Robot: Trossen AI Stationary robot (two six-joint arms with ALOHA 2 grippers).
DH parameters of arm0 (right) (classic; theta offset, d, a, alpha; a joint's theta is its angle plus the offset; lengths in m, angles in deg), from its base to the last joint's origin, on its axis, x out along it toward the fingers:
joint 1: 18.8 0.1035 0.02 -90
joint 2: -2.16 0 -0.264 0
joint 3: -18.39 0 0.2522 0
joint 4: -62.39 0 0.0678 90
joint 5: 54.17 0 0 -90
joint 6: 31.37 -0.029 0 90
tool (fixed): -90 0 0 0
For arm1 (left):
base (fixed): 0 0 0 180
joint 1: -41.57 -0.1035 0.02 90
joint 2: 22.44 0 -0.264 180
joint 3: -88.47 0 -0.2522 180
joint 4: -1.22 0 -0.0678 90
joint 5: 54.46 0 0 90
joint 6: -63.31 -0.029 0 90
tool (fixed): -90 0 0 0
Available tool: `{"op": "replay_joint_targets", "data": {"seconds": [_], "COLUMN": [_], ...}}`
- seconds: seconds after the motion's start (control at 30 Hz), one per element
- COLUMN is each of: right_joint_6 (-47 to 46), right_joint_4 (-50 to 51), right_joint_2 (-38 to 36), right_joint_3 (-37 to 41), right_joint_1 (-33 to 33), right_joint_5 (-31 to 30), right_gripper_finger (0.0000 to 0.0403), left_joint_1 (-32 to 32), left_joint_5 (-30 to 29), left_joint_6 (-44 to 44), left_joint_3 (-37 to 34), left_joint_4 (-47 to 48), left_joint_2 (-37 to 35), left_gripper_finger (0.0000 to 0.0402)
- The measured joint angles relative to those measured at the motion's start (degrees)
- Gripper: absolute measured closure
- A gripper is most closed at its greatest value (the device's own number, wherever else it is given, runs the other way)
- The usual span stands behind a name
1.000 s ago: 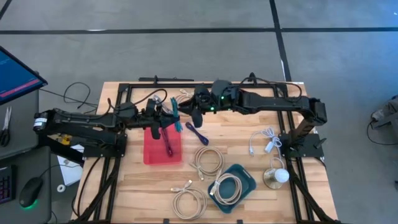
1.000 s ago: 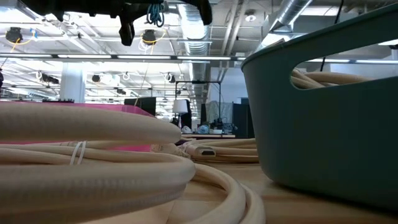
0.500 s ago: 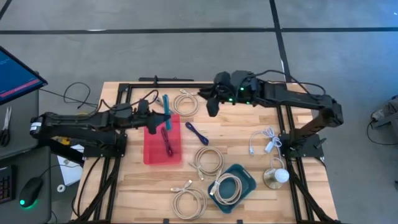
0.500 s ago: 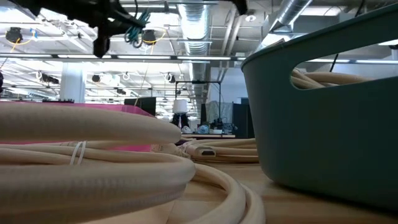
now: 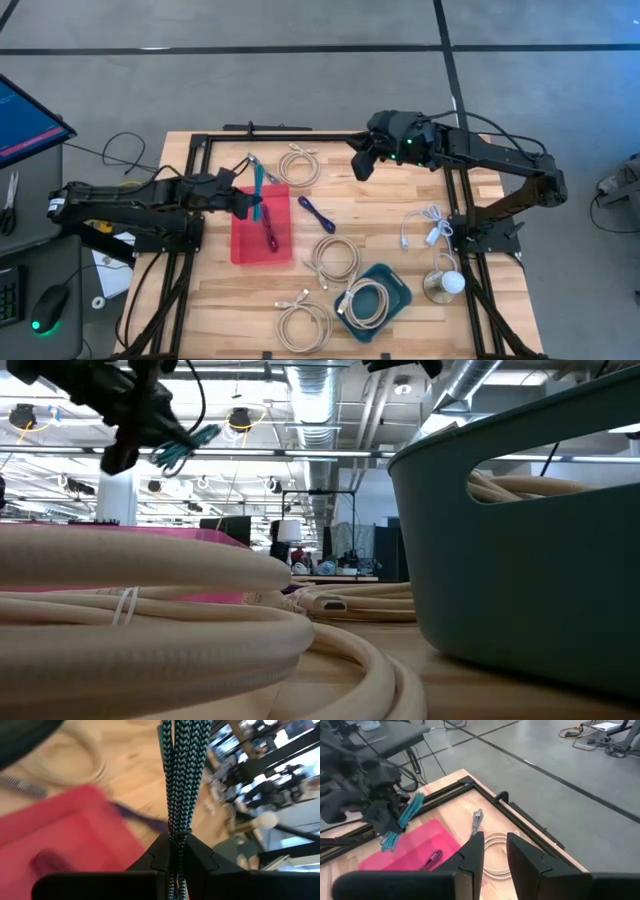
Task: Pick & Place USB Port
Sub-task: Put the blue charger cable into the red bin
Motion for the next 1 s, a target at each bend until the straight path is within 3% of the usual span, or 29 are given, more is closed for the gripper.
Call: {"op": "replay_joint_targets", "data": {"seconds": [0.43,1.0], "right_joint_6": [0.01,0.00], "right_joint_4": [3.01,2.99], "right_joint_2": [-0.57,-0.52], "right_joint_3": [0.02,0.02], "right_joint_1": [-0.02,-0.02], "right_joint_5": [-3.18,-3.18], "right_gripper_finger": [0.0327,0.0327], "left_joint_1": [2.55,6.35], "left_joint_5": [-0.17,1.73], "left_joint_6": [9.93,20.16], "left_joint_3": [-0.01,-5.59], "left_joint_4": [11.39,10.90], "left_joint_2": [1.36,11.31], "left_gripper_finger": [0.0376,0.0376]}}
